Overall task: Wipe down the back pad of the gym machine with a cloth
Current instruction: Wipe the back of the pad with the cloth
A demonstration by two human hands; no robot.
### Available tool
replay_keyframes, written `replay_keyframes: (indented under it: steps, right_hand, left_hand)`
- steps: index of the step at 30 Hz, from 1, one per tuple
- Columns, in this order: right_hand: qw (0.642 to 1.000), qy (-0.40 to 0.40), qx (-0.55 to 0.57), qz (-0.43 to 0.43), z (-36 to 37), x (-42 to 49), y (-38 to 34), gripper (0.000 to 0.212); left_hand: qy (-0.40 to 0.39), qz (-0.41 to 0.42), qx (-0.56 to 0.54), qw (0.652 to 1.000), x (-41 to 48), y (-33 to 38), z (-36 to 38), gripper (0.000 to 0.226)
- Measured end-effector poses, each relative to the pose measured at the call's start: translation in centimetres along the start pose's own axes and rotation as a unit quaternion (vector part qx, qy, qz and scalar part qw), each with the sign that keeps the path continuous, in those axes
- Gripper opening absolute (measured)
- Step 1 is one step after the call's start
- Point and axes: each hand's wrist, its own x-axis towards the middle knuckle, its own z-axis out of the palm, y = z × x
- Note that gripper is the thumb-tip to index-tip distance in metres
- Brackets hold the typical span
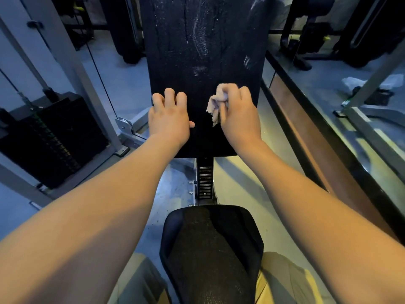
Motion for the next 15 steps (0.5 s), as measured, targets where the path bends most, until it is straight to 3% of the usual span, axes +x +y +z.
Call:
replay_keyframes:
  steps: [5,11,15]
  right_hand:
    - [0.998,-0.007,-0.045,-0.042,2.0,-1.0,1.0,0.036]
    - [0.995,-0.002,-0.04,-0.087,2.3,-2.6,1.3,0.024]
    - [0.997,-0.009,-0.002,-0.08,1.4,-2.3,2.2,0.041]
  left_hand:
    - [0.003,-0.004,-0.004,1.0,-0.1,0.2,-0.1,0.062]
    - [0.004,-0.006,-0.008,1.0,-0.4,0.3,0.0,0.062]
    - [0.002,-0.007,-0.006,1.0,-0.5,0.3,0.0,0.061]
